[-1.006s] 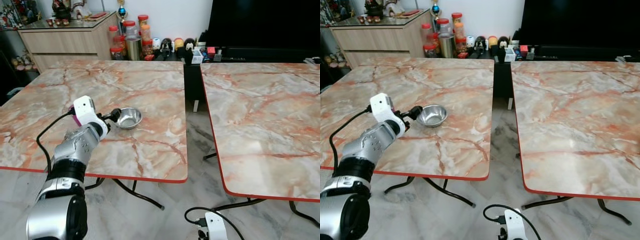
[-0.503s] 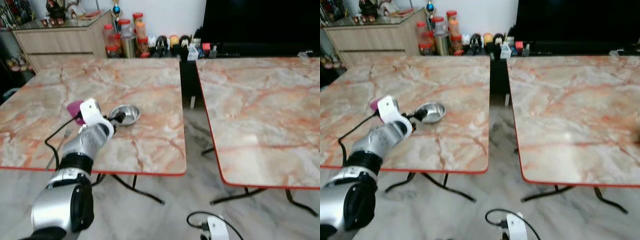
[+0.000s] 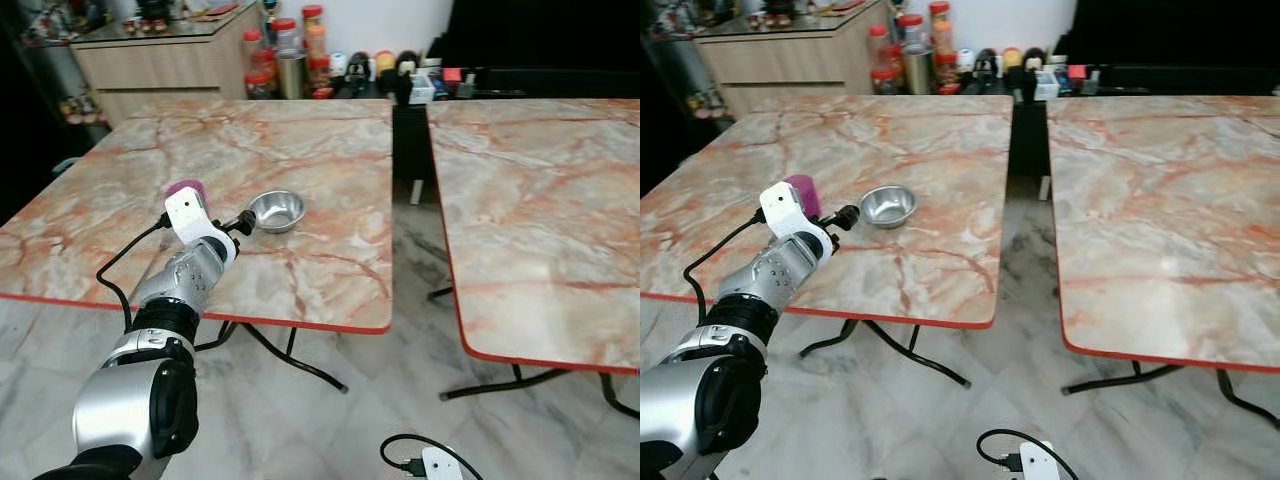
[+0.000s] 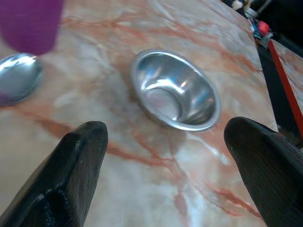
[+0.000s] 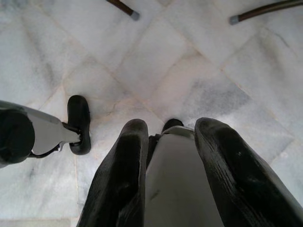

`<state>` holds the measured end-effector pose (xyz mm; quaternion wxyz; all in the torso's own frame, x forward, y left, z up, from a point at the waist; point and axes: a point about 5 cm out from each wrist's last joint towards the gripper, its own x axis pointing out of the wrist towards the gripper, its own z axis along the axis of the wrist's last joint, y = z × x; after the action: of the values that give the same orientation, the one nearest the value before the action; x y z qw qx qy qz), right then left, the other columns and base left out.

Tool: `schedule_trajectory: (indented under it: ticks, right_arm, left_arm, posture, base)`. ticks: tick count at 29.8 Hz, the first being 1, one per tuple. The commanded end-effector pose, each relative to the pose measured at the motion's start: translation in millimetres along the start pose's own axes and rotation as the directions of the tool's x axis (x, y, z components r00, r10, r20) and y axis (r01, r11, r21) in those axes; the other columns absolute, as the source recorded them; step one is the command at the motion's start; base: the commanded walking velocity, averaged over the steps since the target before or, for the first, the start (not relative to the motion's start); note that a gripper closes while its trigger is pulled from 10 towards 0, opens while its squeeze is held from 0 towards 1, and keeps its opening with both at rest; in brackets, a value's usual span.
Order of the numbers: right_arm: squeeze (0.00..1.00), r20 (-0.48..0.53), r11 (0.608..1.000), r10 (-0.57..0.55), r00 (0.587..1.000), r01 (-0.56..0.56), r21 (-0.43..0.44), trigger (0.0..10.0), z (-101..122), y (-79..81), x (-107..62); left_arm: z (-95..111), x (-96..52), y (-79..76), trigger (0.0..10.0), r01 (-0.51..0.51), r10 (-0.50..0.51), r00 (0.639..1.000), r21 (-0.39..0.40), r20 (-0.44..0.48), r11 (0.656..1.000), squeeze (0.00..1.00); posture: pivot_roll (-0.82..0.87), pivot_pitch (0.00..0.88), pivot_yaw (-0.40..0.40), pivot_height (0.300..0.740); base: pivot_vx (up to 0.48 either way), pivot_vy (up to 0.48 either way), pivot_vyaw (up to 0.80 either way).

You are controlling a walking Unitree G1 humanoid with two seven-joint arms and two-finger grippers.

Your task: Setting the table

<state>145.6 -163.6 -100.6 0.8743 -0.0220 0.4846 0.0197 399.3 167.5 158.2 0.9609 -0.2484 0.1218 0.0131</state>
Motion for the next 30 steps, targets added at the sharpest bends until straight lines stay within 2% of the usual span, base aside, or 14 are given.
schedule_trajectory:
  ticks: [1,10,19,26,30]
  right_arm:
    - [0.0,0.01,1.0,0.005,1.0,-0.005,0.008,10.0,3,2.7,0.8]
    - [0.0,0.028,1.0,0.01,1.0,-0.011,0.015,10.0,10,3.5,2.1]
    - [0.0,0.041,1.0,-0.003,0.999,0.002,0.002,10.0,19,-4.2,3.5]
    - [0.0,0.048,1.0,0.0,0.999,0.0,-0.011,10.0,23,-4.2,4.3]
    - [0.0,0.053,1.0,0.01,0.999,-0.008,-0.029,10.0,27,-0.8,5.1]
  left_arm:
    - [8,-0.7,1.0,10.0,-0.001,0.0,0.999,0.022,0.037,1.0,0.0]
    - [4,-0.8,1.7,10.0,-0.01,0.009,0.999,0.008,0.052,1.0,0.0]
    - [13,-0.3,3.0,10.0,-0.018,0.019,0.996,-0.011,0.092,1.0,0.0]
    - [16,-0.7,4.1,10.0,-0.02,0.022,0.993,-0.018,0.117,1.0,0.0]
    - [23,-3.6,4.4,10.0,0.009,-0.014,0.98,0.026,0.201,1.0,0.0]
  posture:
    - [0.0,0.05,0.074,0.719]
    - [-0.01,0.035,0.067,0.719]
    - [-0.02,0.007,0.053,0.719]
    - [-0.01,0.001,0.046,0.719]
    - [-0.01,0.0,0.047,0.719]
  base:
    - [0.0,0.0,0.0]
    - [0.0,0.0,0.0]
    - [0.0,0.0,0.0]
    - [0.0,0.0,0.0]
    - [0.194,0.0,0.0]
